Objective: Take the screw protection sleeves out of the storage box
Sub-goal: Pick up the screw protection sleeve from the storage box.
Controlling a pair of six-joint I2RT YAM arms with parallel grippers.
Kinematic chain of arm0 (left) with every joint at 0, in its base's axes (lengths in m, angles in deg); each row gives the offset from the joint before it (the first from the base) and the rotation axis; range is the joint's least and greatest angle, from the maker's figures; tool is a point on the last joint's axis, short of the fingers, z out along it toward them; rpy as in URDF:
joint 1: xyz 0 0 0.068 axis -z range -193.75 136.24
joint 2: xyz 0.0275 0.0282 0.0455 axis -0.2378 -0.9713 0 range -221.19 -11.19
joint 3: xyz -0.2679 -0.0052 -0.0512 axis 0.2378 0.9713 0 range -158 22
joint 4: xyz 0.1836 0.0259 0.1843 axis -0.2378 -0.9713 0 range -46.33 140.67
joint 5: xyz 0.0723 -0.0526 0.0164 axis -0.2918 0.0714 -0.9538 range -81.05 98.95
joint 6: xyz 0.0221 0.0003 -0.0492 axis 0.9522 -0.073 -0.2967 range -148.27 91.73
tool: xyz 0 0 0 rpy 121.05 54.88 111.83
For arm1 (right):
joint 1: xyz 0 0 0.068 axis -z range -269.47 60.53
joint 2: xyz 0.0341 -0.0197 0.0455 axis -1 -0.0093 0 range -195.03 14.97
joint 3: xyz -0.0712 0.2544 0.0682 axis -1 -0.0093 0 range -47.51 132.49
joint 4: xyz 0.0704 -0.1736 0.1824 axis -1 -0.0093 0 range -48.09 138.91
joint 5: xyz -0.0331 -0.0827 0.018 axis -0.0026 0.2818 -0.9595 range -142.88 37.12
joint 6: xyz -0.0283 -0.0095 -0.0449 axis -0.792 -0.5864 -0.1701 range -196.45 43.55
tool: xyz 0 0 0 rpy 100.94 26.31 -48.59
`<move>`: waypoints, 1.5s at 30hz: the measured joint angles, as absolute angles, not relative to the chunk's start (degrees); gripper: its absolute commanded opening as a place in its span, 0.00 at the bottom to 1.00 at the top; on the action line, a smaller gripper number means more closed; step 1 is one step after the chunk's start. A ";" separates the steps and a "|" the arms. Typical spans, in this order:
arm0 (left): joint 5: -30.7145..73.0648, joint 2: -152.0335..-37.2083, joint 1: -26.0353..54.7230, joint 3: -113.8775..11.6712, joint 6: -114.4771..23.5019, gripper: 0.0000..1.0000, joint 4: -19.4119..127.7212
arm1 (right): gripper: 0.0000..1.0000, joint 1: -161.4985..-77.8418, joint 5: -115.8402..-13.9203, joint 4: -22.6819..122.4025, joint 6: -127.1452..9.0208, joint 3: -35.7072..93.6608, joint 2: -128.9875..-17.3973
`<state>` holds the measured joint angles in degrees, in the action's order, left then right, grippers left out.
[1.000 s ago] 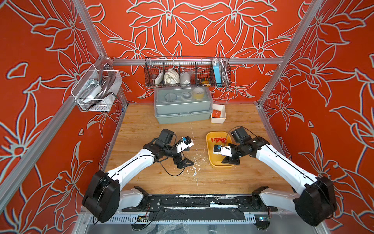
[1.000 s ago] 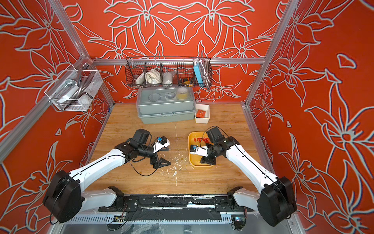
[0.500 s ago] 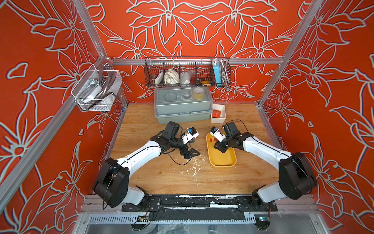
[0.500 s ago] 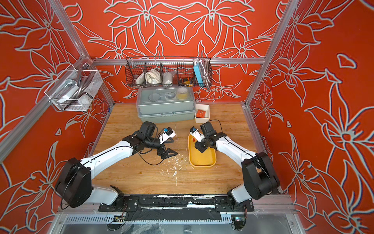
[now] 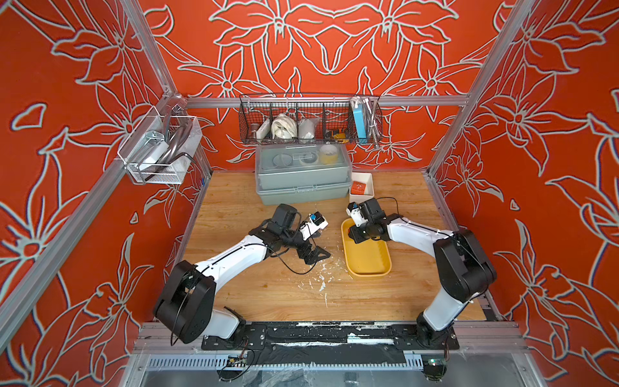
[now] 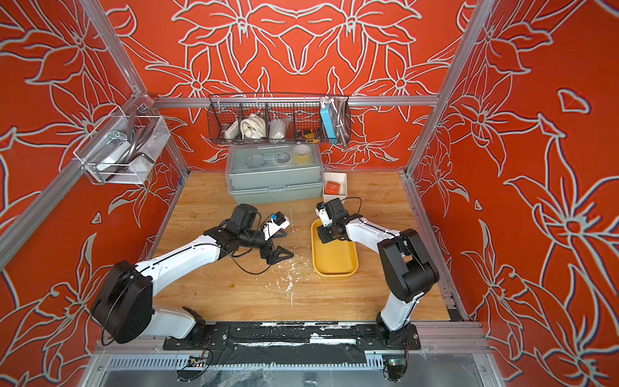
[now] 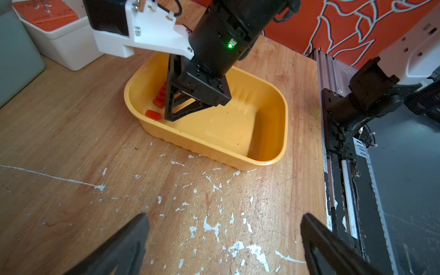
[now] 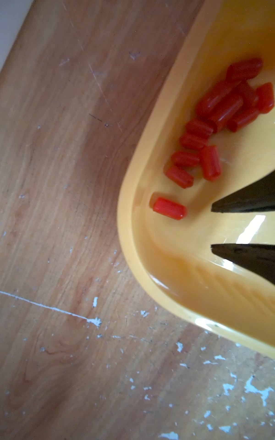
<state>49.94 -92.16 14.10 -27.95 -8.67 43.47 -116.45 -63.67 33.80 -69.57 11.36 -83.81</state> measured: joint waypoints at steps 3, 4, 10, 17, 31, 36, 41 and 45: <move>49.94 -92.16 14.10 -27.95 -8.30 0.98 43.45 | 0.23 -116.45 -63.06 34.43 -68.11 11.88 -85.36; 49.94 -92.16 14.10 -27.91 -8.13 0.98 43.47 | 0.23 -116.45 -62.86 34.58 -67.87 11.90 -85.60; 49.98 -92.14 14.10 -27.91 -7.45 0.98 43.43 | 0.25 -116.45 -61.59 35.92 -66.49 11.90 -86.72; 50.00 -92.12 14.10 -27.91 -6.81 0.98 43.21 | 0.24 -116.45 -60.26 37.12 -66.01 12.87 -89.23; 50.14 -90.41 14.10 -27.91 -4.91 0.98 42.40 | 0.07 -116.45 -58.92 39.04 -66.05 14.24 -90.94; 49.92 -89.73 14.04 -27.91 -4.37 0.98 42.09 | 0.03 -116.45 -59.12 38.17 -67.28 14.35 -90.32; 49.09 -89.10 13.27 -27.91 -4.30 0.98 41.88 | 0.02 -116.45 -61.57 35.39 -70.99 14.05 -85.23; 47.99 -88.16 11.83 -27.95 -4.28 0.98 40.76 | 0.03 -116.45 -68.06 32.16 -76.15 13.96 -78.28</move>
